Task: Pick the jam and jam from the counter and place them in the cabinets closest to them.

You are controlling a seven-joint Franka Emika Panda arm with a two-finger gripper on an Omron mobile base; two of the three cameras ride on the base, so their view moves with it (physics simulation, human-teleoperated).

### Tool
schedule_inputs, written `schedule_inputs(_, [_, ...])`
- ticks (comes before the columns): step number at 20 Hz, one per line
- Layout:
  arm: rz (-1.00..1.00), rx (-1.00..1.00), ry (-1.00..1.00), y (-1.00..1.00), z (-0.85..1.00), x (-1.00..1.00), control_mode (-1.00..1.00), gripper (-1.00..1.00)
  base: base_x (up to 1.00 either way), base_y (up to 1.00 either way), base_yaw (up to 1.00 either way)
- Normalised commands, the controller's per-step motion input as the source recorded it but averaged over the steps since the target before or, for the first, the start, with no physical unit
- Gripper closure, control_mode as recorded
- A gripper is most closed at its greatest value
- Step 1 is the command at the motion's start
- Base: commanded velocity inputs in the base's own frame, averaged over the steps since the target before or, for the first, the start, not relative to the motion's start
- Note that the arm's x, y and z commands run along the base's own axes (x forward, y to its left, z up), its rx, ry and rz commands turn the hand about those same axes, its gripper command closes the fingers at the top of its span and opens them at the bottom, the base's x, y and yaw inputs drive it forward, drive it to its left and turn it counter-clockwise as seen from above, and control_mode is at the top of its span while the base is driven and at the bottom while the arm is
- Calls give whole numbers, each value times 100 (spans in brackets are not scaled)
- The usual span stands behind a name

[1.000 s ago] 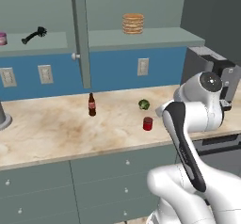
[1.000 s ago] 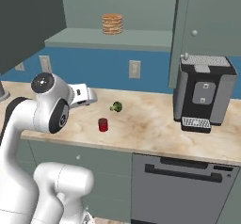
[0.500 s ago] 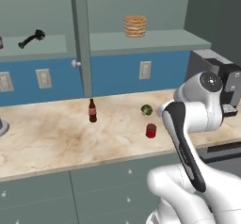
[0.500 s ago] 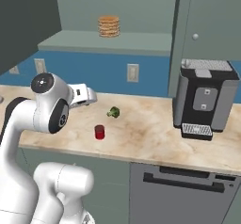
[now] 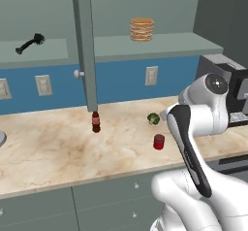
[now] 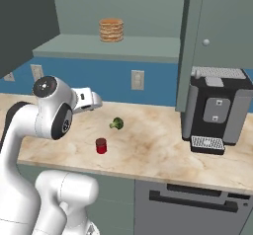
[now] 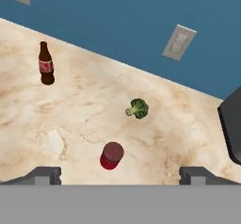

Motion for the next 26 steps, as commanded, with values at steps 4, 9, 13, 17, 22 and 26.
schedule_inputs(4, [0, 0, 0, 0, -1, 0, -100, -100, 0, 0, 0])
schedule_inputs(9, [0, 0, 1, 0, -12, 0, -100, -100, 0, 0, 0])
schedule_inputs(13, [0, 1, 5, 0, -15, 0, -100, -100, 0, 0, 0])
schedule_inputs(17, [0, 5, 6, 0, -21, 0, -100, -100, 0, 0, 0])
schedule_inputs(22, [0, 2, 8, 0, -30, 0, -100, -100, 0, 0, 0])
schedule_inputs(26, [0, 0, 9, 0, -34, 0, -100, -100, 0, 0, 0])
